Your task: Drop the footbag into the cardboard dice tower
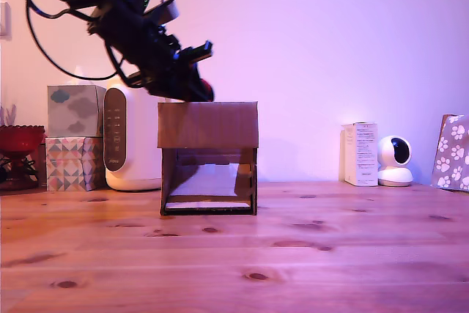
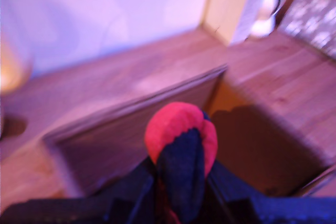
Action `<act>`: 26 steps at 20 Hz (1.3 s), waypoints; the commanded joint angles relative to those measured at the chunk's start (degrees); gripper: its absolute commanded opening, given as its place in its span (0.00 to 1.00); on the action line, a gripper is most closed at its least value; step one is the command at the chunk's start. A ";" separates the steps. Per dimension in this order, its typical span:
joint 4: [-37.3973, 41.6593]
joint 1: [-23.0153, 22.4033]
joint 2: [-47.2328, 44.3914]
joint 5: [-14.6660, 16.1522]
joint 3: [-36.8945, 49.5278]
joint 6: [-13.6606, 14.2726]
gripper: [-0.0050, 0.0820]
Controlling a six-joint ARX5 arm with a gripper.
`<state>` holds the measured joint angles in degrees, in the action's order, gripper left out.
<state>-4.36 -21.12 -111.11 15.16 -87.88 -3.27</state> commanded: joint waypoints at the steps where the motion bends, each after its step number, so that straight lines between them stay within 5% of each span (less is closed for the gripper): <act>1: 0.87 0.02 0.20 0.28 -0.76 0.31 0.27; 4: 0.68 0.02 0.22 0.50 -0.79 0.46 0.90; 5: 0.57 0.02 0.28 0.92 -0.81 0.72 0.96; 11: -7.15 -0.04 2.47 1.07 -4.07 0.76 0.95; 13: -10.03 -0.04 4.04 1.09 -4.24 0.74 0.76; 15: -12.90 -0.04 5.62 1.29 -4.24 0.74 0.18; 16: -14.27 -0.04 6.32 2.01 -4.24 0.68 0.04; 17: -15.58 -0.04 6.95 2.99 -4.24 0.68 0.10; 26: -20.70 -0.04 9.84 7.43 -3.78 2.01 0.04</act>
<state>-25.41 -20.97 -102.56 22.33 -92.05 -1.91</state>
